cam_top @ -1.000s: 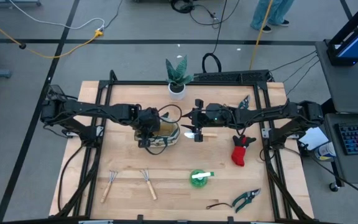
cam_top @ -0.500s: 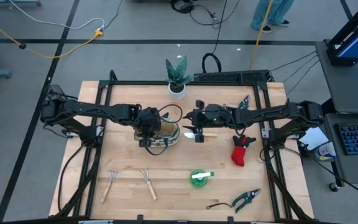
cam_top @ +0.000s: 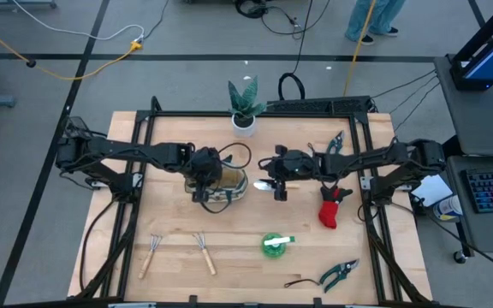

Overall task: Pick & Place Garden tools in Gardening bag
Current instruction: Put the brown trowel into the white gardening bag

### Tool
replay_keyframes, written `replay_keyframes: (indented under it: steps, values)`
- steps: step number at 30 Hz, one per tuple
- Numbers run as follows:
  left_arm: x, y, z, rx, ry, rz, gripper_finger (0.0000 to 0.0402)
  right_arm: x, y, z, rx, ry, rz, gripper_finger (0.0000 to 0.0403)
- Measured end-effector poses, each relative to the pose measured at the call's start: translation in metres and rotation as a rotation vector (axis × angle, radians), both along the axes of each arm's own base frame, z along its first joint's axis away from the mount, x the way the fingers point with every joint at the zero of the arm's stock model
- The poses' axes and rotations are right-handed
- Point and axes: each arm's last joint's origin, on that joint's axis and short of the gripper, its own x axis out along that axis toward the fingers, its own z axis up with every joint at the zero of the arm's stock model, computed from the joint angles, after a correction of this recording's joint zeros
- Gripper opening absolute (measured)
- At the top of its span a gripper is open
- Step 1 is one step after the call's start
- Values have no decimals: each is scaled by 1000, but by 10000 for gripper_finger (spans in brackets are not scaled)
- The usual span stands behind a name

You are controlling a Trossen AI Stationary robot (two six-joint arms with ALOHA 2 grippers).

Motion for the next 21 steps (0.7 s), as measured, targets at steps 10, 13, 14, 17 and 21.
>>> replay_keyframes:
  steps: [10, 13, 14, 17, 21]
  values:
    - [8, 1, 16, 6, -57, 2, 6, -16, 1, -28, 47, 87, -28, 171]
    - [9, 1, 19, 7, -65, 2, 3, -20, 1, -35, 70, 107, -47, 171]
    - [9, 1, 19, 7, -67, 3, 4, -22, 1, -37, 79, 114, -55, 171]
    - [9, 1, 20, 6, -68, 4, 16, -27, 1, -44, 100, 139, -71, 171]
    - [9, 1, 20, 5, -68, 6, 29, -32, 2, -51, 125, 176, -93, 171]
